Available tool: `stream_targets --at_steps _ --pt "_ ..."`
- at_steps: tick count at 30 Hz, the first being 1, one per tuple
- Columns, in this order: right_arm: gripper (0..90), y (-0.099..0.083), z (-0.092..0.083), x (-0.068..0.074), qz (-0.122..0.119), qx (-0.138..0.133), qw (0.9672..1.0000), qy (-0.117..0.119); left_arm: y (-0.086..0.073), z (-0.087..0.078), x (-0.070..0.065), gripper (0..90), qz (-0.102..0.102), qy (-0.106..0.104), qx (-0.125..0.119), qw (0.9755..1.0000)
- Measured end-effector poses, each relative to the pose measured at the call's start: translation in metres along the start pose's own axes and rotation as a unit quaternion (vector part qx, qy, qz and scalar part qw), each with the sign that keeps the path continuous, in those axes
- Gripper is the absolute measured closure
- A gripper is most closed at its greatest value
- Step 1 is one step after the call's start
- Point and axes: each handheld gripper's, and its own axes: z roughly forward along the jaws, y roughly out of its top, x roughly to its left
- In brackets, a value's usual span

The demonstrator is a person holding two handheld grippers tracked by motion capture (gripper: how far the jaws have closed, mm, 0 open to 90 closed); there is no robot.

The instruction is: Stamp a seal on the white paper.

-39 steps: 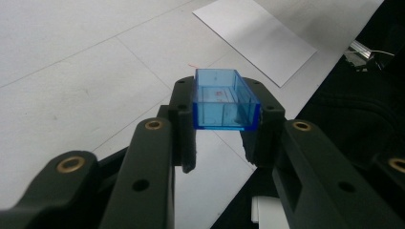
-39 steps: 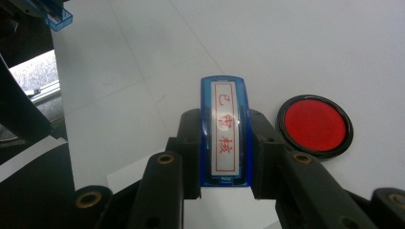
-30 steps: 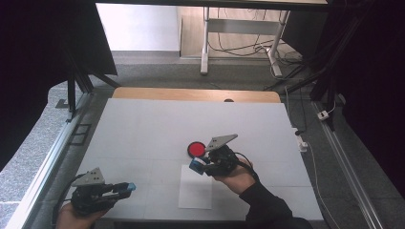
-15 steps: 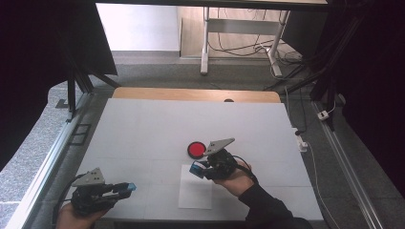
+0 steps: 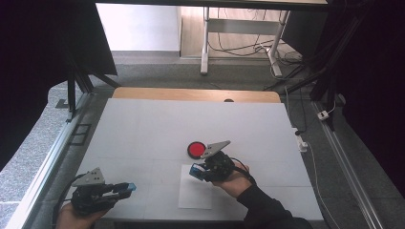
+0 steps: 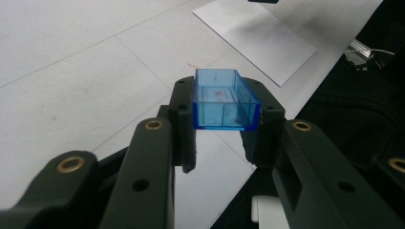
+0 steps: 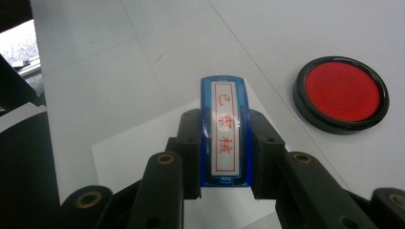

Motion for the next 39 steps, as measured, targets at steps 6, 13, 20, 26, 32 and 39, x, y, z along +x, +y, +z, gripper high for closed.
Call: stream_targets --at_steps 6,13,20,26,32,39 --pt "70.5 -0.002 0.005 -0.001 0.002 0.009 0.9999 -0.005 0.0 0.0 0.0 68.1 0.0 0.0 0.0 1.0" --pt "70.5 -0.003 0.012 0.002 -0.01 0.023 0.9997 -0.005 0.0 0.0 0.0 68.1 0.0 0.0 0.001 1.0" --pt "70.5 -0.006 0.016 0.002 -0.015 0.03 0.9994 -0.005 0.0 0.0 0.0 68.1 0.0 0.0 0.001 1.0" --pt "70.5 -0.007 0.02 0.003 -0.015 0.037 0.9992 -0.004 0.0 0.0 0.0 68.1 0.0 0.0 0.001 1.0" --pt "70.5 -0.008 0.023 0.004 -0.019 0.045 0.9988 -0.003 0.0 0.0 0.0 68.1 0.0 0.0 0.001 1.0" --pt "70.6 -0.009 0.026 0.002 -0.02 0.05 0.9986 -0.002 0.0 0.0 0.0 68.1 0.0 0.0 0.001 1.0"
